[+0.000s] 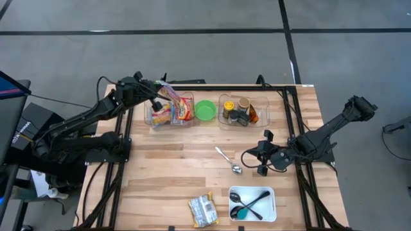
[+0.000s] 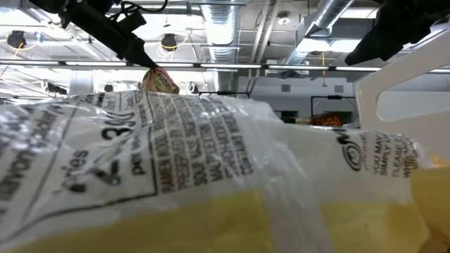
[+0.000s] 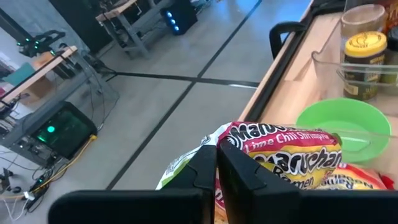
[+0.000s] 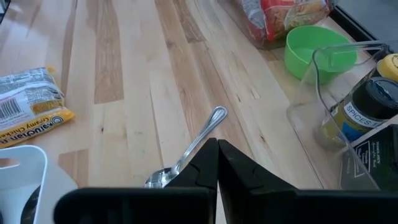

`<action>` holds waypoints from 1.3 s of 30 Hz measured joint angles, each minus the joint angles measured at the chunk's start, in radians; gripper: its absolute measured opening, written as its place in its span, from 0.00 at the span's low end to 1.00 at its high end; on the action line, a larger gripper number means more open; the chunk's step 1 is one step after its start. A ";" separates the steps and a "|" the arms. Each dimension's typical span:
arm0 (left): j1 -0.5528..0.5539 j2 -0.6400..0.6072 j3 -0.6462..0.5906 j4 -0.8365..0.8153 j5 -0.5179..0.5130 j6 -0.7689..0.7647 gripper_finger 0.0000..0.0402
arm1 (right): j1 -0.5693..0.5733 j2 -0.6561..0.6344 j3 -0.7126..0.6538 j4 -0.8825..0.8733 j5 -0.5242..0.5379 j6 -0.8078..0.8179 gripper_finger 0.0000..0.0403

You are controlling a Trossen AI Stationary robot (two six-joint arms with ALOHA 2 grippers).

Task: Pick & Place Food Item
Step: Put the green and red noodle pack in the left transparent bin

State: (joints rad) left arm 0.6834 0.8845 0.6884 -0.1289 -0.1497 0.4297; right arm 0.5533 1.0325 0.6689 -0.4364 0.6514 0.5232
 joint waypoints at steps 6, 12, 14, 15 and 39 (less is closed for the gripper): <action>0.000 0.000 0.000 0.035 0.000 -0.009 0.01 | 0.001 0.001 0.000 0.000 0.000 0.000 0.00; 0.000 -0.001 0.000 0.035 -0.004 -0.019 0.01 | 0.001 0.001 0.000 0.000 0.000 0.000 0.00; 0.000 -0.001 0.000 0.034 -0.018 -0.019 0.01 | 0.001 0.001 0.000 0.001 0.000 0.000 0.00; 0.000 -0.001 0.000 0.030 -0.019 -0.019 0.01 | 0.001 0.002 0.000 0.000 0.000 0.000 0.00; -0.026 -0.001 -0.127 0.032 0.071 -0.076 0.01 | -0.007 0.001 0.001 0.004 0.000 -0.026 0.00</action>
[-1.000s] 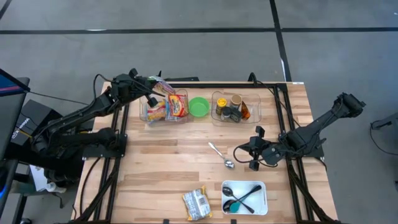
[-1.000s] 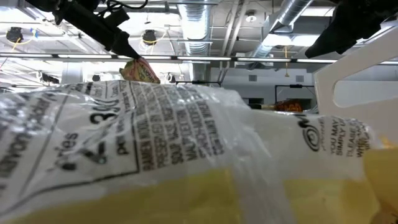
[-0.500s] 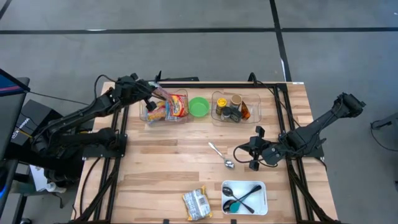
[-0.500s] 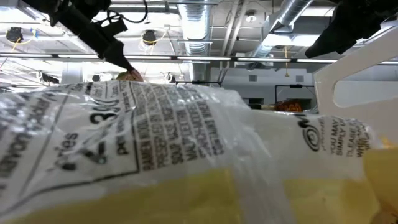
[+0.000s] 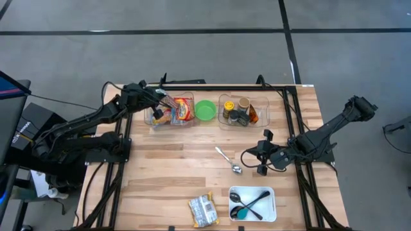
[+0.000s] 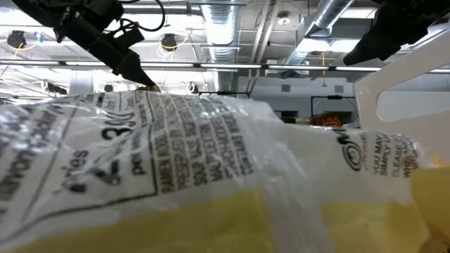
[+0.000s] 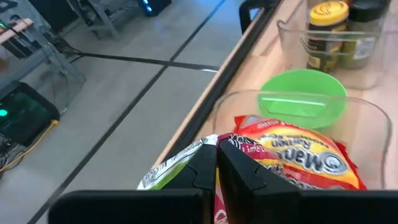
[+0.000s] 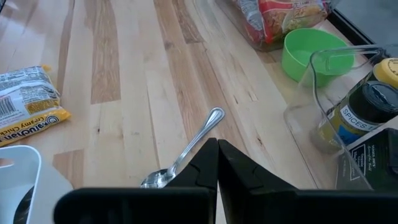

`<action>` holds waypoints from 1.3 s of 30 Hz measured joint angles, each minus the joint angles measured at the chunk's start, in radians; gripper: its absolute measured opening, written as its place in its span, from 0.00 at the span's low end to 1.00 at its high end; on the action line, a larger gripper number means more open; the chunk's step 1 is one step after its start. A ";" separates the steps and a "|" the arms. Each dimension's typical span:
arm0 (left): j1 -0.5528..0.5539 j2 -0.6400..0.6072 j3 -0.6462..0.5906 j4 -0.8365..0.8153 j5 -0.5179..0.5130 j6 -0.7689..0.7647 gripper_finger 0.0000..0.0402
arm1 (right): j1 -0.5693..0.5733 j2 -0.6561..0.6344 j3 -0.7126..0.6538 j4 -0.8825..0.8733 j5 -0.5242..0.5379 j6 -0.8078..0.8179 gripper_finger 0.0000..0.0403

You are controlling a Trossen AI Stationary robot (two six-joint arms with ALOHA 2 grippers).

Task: Pick & Place Food Item
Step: Put the green and red noodle pack in the left transparent bin

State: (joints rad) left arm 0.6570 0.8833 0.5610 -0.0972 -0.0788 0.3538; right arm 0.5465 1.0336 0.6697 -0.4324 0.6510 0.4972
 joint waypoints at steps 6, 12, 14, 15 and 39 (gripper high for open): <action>-0.039 0.000 0.000 -0.079 0.001 0.000 0.01 | 0.001 0.000 0.000 0.000 0.000 0.008 0.00; -0.071 0.000 0.000 -0.182 0.001 0.000 0.01 | 0.000 0.000 0.000 0.001 0.000 0.008 0.00; -0.077 0.000 0.000 -0.216 0.001 0.000 0.02 | 0.000 0.000 0.000 0.002 0.000 0.008 0.00; -0.078 0.000 0.000 -0.230 0.002 0.000 0.02 | 0.000 0.000 0.000 0.003 0.000 0.008 0.00; -0.078 0.000 0.000 -0.450 -0.063 -0.023 0.24 | 0.000 0.000 0.000 0.005 0.000 0.008 0.00</action>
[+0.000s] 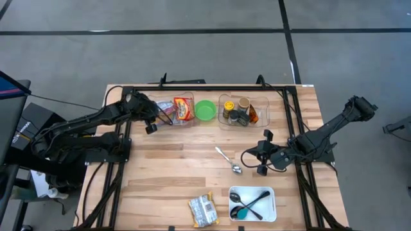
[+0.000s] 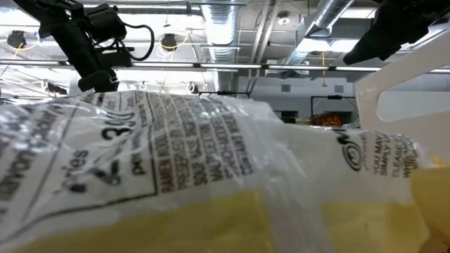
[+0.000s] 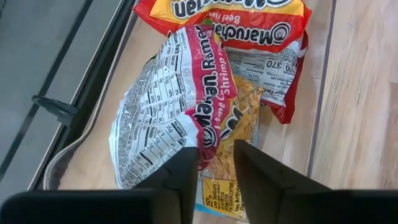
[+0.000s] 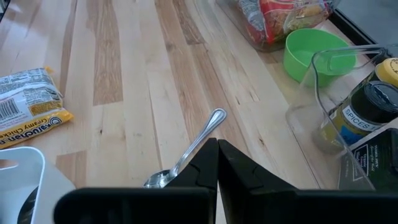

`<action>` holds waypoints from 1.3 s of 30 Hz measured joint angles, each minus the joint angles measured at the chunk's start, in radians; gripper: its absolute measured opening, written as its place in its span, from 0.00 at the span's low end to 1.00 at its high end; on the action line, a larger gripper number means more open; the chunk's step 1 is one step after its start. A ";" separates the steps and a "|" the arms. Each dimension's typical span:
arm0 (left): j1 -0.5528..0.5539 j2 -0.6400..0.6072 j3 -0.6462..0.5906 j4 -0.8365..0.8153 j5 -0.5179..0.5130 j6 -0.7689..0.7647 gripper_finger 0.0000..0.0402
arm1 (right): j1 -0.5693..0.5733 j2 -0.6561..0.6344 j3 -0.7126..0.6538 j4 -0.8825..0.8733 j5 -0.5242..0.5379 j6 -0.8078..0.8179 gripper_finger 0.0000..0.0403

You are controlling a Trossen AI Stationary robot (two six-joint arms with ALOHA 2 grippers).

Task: Pick & Place Food Item
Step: Put the green and red noodle pack in the left transparent bin

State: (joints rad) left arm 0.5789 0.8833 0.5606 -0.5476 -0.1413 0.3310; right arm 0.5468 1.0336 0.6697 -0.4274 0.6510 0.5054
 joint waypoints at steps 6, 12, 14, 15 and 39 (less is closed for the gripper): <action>0.000 0.000 0.000 -0.009 0.001 -0.069 0.35 | 0.000 0.000 0.000 0.003 0.000 0.000 0.00; 0.000 0.000 0.000 -0.010 0.001 -0.087 0.45 | 0.000 0.000 0.000 0.003 0.000 0.000 0.00; 0.000 0.000 0.000 -0.010 0.002 -0.104 0.47 | 0.000 0.000 0.000 0.003 0.000 0.000 0.00; 0.000 0.000 0.000 -0.010 0.002 -0.111 0.49 | 0.000 0.000 0.000 0.003 0.000 0.000 0.00; 0.000 -0.123 0.000 -0.011 0.220 -0.262 0.45 | 0.000 0.000 0.000 0.002 0.000 0.000 0.00</action>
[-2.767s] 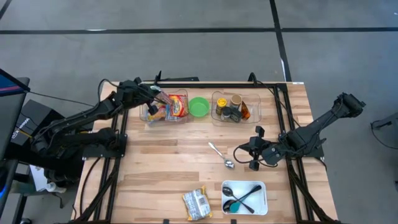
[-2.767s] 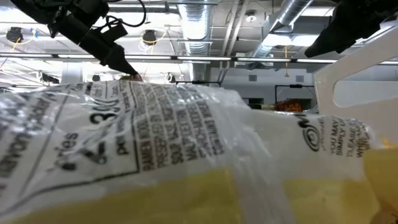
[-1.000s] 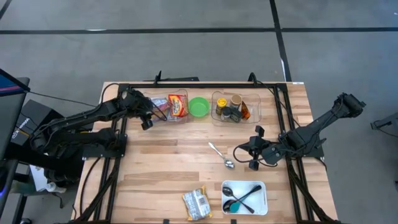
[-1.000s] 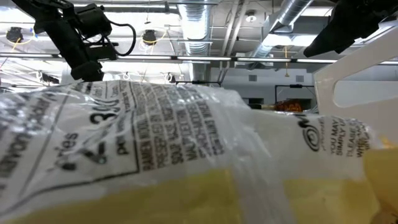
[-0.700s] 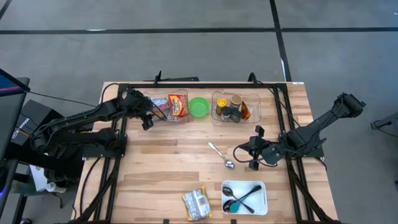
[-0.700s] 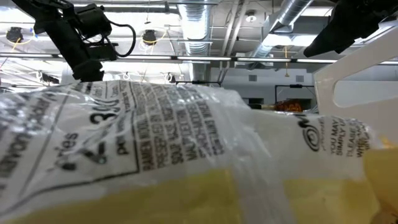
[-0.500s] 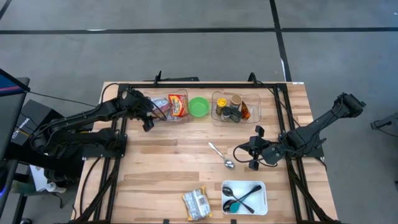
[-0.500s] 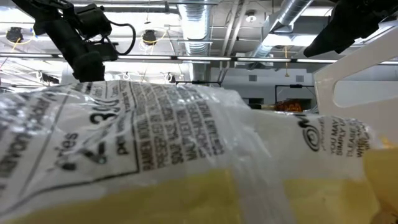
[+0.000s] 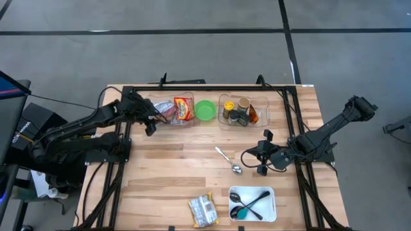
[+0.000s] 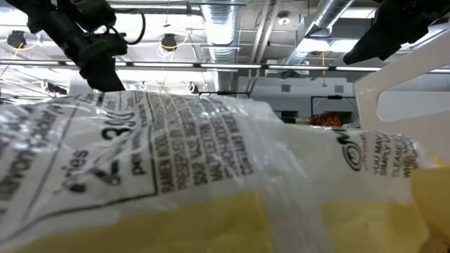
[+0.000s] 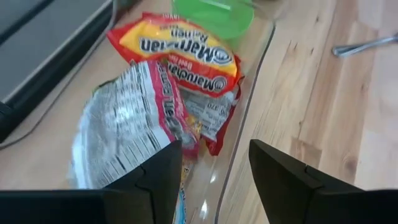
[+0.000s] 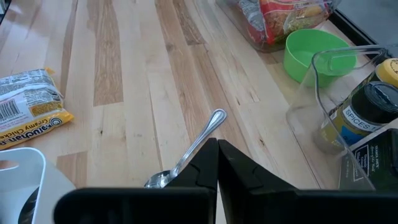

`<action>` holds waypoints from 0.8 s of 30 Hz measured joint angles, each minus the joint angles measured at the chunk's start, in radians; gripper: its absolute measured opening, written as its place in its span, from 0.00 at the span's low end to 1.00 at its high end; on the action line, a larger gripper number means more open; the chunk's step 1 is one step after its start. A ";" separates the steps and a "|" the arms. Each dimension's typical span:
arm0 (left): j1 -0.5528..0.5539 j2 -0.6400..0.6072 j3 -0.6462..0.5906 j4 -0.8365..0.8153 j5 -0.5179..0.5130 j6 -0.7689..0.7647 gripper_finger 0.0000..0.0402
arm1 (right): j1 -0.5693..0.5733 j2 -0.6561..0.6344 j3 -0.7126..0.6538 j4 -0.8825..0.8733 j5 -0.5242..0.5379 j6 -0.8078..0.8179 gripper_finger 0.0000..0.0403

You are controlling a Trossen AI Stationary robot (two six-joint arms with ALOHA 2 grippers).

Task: Pick & Place Food Item
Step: Put the green and red noodle pack in the left transparent bin

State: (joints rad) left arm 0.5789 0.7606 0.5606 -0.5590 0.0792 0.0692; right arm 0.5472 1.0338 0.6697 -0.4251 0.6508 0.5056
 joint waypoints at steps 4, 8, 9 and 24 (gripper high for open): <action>0.000 -0.034 0.000 0.000 0.000 0.000 0.45 | 0.000 0.000 0.000 0.000 0.000 0.000 0.00; 0.000 -0.041 0.000 0.037 -0.026 0.000 0.45 | 0.000 0.000 0.000 0.000 0.000 0.000 0.00; 0.000 -0.041 -0.001 0.064 -0.043 -0.001 0.45 | 0.000 0.000 0.000 0.000 0.000 0.000 0.00; -0.009 0.136 -0.034 0.101 -0.074 0.007 0.19 | 0.000 0.000 0.000 0.000 0.000 -0.008 0.00</action>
State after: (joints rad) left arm 0.5700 0.8963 0.5262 -0.4577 0.0056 0.0764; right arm 0.5469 1.0336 0.6697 -0.4248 0.6510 0.4973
